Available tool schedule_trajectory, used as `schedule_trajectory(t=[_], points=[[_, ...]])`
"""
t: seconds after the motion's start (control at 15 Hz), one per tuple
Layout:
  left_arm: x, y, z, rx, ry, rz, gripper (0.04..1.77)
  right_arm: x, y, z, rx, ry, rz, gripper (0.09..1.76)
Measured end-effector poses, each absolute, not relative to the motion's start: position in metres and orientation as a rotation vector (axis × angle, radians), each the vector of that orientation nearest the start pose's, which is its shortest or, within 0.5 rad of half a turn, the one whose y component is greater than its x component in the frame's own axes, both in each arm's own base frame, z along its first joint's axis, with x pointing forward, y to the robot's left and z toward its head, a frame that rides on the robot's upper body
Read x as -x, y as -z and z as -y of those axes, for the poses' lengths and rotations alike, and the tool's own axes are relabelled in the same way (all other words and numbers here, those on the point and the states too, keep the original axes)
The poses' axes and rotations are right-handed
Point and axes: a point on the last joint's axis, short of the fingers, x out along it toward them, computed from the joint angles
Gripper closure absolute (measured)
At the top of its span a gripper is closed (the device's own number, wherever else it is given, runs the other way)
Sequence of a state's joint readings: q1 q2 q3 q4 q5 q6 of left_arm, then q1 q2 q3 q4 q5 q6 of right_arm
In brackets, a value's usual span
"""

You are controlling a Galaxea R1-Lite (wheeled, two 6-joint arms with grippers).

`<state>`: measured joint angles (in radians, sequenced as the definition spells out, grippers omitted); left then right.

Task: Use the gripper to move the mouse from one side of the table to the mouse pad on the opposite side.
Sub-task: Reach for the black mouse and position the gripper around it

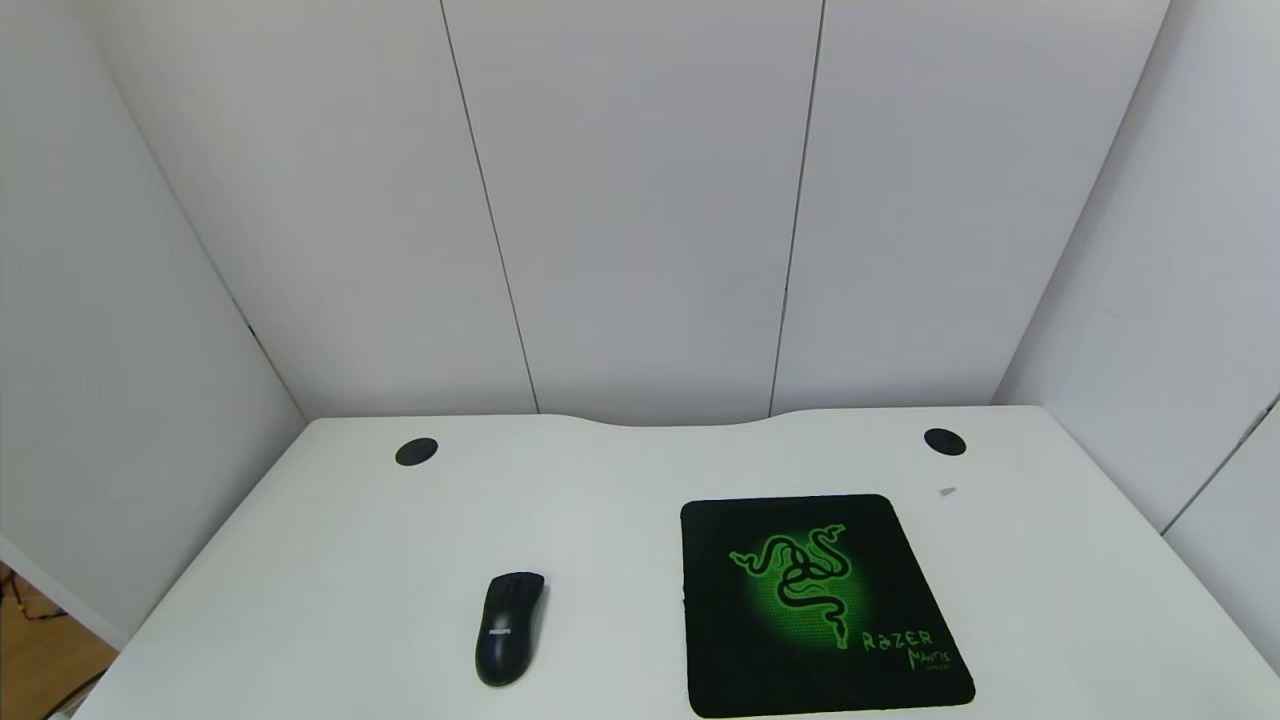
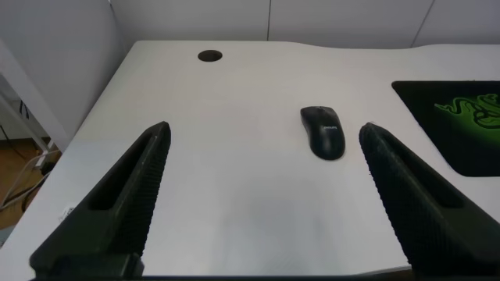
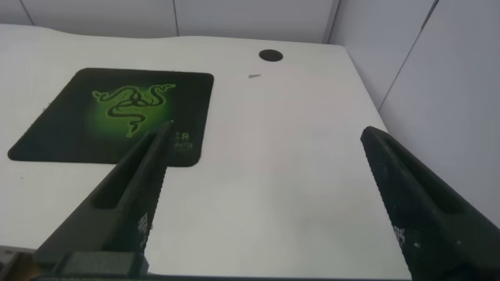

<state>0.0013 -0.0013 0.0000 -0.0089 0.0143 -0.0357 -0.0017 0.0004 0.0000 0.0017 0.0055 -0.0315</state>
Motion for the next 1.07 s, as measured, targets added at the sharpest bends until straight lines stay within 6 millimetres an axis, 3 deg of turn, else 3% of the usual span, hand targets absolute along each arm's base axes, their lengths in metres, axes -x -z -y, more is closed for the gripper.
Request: schedule_trajectory(t=[1.07], points=[[0.0229, -0.0765, -0.0003, 0.035, -0.014, 0.012, 0.09, 0.0228, -0.0753, -0.0002, 0.032, -0.004, -0.002, 0.14]])
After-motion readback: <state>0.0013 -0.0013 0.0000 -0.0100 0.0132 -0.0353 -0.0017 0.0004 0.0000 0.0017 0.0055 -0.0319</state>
